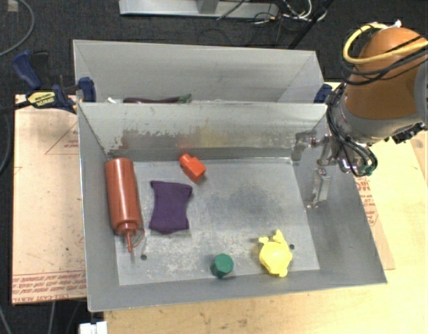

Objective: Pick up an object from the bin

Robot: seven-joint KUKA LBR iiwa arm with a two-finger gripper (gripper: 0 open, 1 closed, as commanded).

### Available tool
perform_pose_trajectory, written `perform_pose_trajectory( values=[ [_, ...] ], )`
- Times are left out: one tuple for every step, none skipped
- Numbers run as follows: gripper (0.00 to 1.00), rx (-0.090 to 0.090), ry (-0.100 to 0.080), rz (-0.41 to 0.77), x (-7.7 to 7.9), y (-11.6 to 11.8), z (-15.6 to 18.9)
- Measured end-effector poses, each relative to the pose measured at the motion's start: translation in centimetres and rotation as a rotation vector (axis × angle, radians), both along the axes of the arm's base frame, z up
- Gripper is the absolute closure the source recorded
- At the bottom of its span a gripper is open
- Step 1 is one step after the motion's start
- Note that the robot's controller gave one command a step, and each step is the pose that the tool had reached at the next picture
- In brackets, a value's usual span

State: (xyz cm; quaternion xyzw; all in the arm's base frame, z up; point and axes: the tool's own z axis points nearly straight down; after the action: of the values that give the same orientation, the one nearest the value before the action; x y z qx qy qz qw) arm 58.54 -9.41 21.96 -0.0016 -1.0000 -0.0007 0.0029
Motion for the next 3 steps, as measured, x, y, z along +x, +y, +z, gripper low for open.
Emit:
perform_pose_trajectory(
  values=[
    [0.0, -0.001, -0.008, 0.002, 0.1, 0.0, 0.5],
    [0.0, -0.001, -0.009, 0.073, -3.4, -0.2, -4.2],
    [0.0, -0.001, -0.001, 0.085, -4.7, 0.1, -5.8]
  ],
)
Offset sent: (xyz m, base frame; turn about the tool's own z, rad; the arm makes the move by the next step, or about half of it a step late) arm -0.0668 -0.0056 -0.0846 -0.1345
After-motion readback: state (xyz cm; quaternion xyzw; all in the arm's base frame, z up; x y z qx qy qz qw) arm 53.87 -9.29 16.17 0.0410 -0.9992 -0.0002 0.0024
